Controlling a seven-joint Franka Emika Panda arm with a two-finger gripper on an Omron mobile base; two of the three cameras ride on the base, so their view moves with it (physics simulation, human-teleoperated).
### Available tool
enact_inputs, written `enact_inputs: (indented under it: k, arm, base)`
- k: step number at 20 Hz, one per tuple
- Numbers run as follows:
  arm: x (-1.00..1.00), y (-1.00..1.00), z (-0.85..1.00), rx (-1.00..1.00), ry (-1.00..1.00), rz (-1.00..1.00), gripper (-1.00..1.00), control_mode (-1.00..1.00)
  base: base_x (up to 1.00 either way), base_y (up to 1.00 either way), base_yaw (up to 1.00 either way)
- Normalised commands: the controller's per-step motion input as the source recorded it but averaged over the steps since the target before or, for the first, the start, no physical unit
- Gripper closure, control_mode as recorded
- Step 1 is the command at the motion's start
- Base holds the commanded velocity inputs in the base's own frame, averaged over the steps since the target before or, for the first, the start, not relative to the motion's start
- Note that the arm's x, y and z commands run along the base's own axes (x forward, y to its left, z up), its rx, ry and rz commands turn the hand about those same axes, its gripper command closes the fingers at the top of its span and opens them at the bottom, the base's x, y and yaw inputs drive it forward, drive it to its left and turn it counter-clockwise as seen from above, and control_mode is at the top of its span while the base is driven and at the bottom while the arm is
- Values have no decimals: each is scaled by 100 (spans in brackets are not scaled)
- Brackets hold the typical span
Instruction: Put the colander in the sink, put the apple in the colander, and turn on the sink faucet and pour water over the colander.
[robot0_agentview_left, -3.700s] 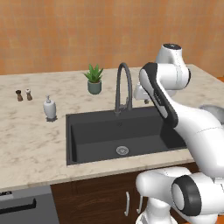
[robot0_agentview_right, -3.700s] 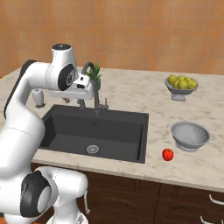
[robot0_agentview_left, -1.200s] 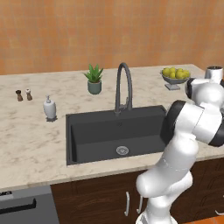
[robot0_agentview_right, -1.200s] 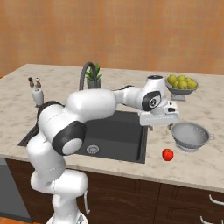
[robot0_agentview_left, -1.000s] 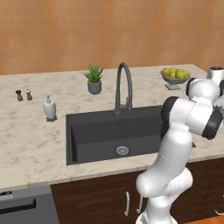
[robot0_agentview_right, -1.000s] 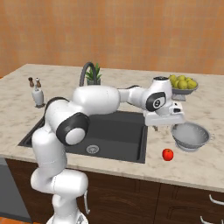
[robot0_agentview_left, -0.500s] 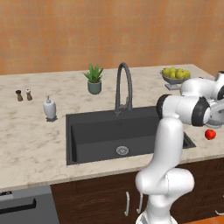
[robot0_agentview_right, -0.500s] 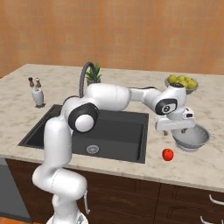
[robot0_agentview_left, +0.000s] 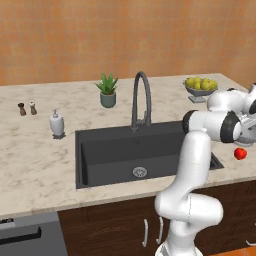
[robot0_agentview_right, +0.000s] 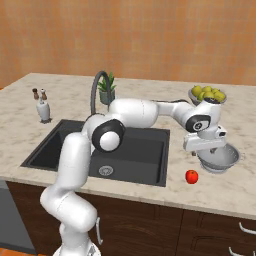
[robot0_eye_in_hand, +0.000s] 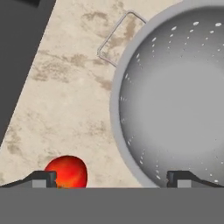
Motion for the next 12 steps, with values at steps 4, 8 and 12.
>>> enact_inputs:
  k: [4, 8, 12]
  arm:
    - [17, 1, -32, 0, -1, 2, -100, -100]
    - [16, 1, -35, 0, -6, 0, -100, -100]
    - [33, 0, -29, 0, -6, 0, -100, -100]
  base:
    - [0, 0, 0]
    - [0, 0, 0]
    - [0, 0, 0]
